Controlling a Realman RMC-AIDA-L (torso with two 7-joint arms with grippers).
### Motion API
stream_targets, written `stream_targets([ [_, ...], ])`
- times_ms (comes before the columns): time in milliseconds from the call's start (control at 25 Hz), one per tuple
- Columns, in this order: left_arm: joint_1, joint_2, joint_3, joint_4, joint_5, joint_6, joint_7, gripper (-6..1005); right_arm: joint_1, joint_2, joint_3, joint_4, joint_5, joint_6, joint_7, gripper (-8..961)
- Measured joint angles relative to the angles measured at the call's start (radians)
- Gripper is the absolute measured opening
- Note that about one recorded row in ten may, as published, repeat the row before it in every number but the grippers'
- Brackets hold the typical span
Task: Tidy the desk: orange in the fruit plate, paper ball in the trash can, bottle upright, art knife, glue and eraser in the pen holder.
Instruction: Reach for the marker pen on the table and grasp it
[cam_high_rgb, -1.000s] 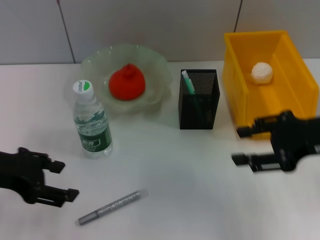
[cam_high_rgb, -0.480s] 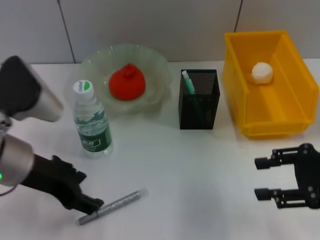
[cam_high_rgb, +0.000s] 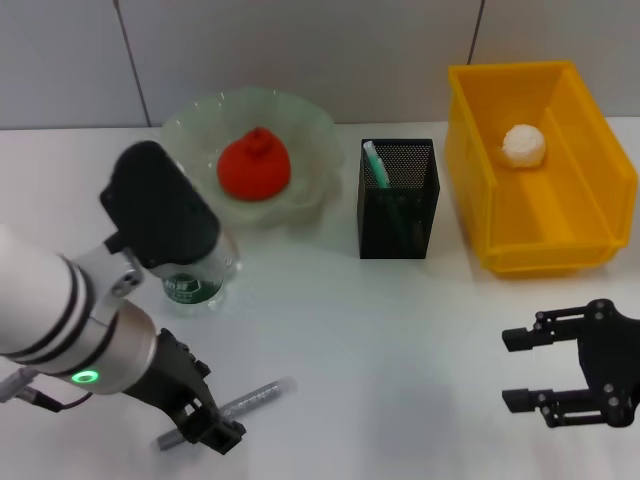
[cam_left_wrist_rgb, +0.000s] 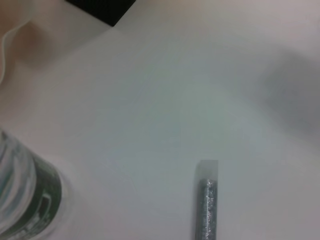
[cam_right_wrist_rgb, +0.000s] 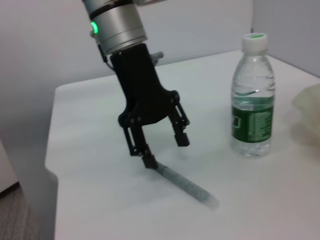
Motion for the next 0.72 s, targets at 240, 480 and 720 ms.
stream_targets([
  [240, -0.033, -0.002, 0.041, -0.048, 0.040, -0.007, -0.050, 616, 0.003, -0.001, -0.005, 0.001, -0.002, 0.029, -0.001, 634],
  [480, -0.046, -0.002, 0.045, -0.094, 0.065, -0.004, -0.049, 612, 0.023, 0.000, -0.006, 0.011, -0.031, 0.033, -0.002, 635],
  [720, -0.062, -0.002, 0.072, -0.127, 0.109, -0.009, -0.051, 615, 0.047, 0.000, -0.006, 0.049, -0.046, 0.037, 0.000, 635],
])
